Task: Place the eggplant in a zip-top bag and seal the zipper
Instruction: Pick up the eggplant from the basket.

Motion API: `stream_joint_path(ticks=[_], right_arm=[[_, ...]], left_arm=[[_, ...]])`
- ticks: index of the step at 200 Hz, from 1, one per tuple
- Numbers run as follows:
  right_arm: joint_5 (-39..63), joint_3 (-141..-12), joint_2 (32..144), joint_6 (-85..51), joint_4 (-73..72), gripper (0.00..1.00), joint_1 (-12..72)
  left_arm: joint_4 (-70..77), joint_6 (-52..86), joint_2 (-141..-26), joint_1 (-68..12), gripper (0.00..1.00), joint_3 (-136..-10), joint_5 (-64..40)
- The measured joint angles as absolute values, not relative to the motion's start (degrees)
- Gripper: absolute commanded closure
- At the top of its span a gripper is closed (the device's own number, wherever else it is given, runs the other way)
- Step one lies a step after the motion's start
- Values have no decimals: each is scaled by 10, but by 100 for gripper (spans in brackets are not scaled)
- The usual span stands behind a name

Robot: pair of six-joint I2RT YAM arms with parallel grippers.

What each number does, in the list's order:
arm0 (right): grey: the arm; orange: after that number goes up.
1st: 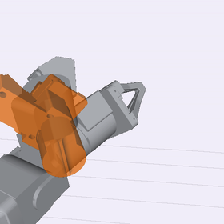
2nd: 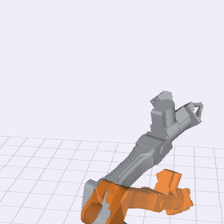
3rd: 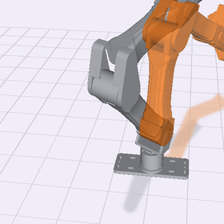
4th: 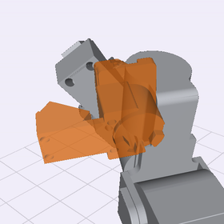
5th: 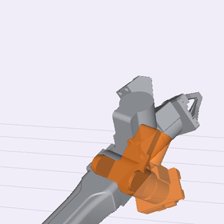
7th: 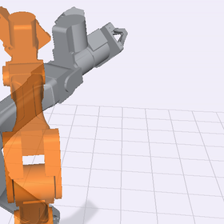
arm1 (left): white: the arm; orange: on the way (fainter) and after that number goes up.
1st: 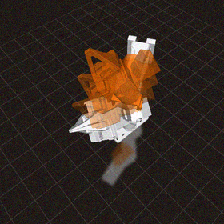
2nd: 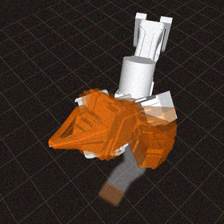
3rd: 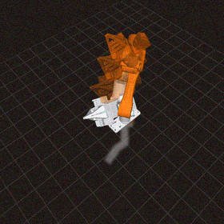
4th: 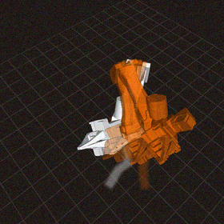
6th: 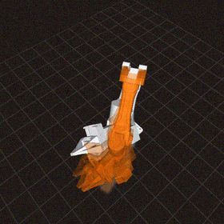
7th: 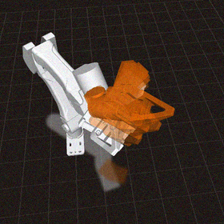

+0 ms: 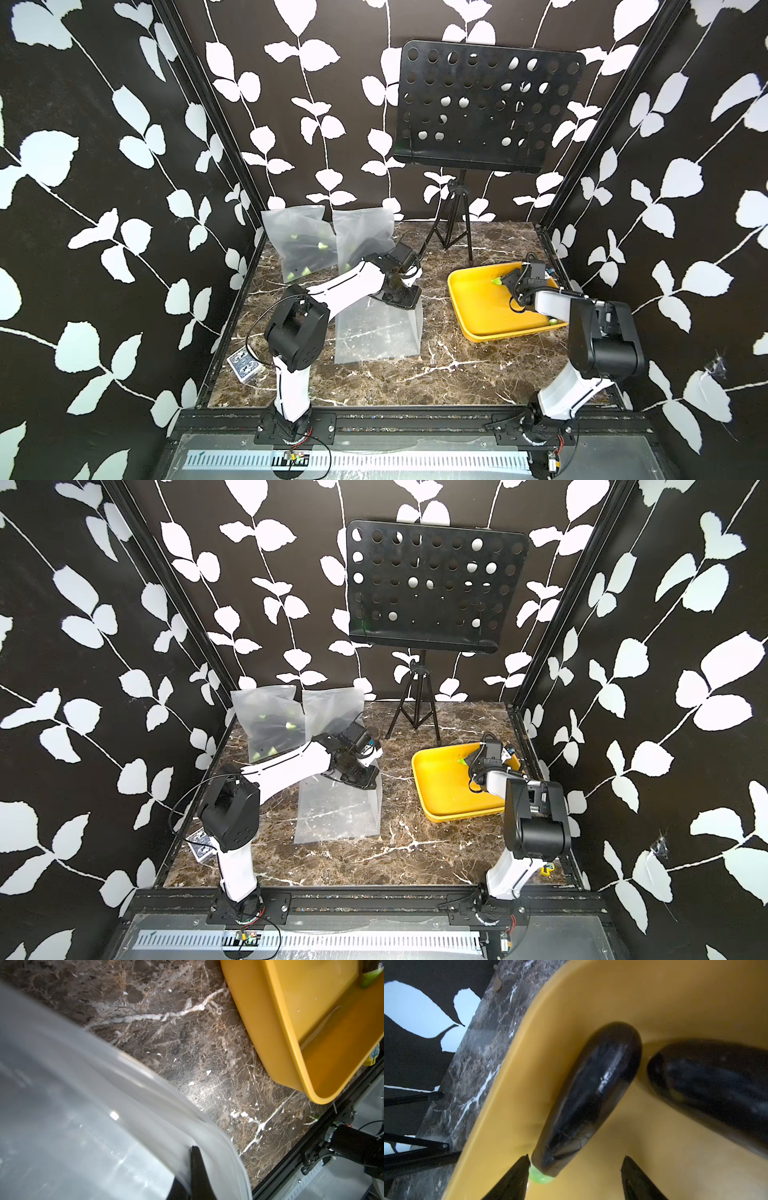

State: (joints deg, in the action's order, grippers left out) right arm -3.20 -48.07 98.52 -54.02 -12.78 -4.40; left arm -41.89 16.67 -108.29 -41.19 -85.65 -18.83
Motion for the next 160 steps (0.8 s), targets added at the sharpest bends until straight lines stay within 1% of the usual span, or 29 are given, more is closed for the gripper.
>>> stream_joint_path(ticks=[35, 68, 84, 104, 127, 160], right_arm=[[-27, -501, 1020, -549, -147, 31, -51], [-22, -509, 1034, -562, -154, 36, -57], [-20, -514, 1042, -567, -161, 40, -61], [-18, -516, 1049, -573, -169, 47, -63], [-12, -516, 1055, -582, -181, 59, -64], [11, -516, 1065, -585, -210, 61, -64]], left_arm=[[-420, 167, -1083, -412, 100, -856, -188], [-420, 167, -1083, -412, 100, -856, -188], [-420, 167, -1083, -412, 100, -856, -188], [-421, 167, -1083, -412, 100, -857, -189], [-423, 167, -1083, -412, 100, -858, -189], [-429, 166, -1083, -412, 100, -863, -188]])
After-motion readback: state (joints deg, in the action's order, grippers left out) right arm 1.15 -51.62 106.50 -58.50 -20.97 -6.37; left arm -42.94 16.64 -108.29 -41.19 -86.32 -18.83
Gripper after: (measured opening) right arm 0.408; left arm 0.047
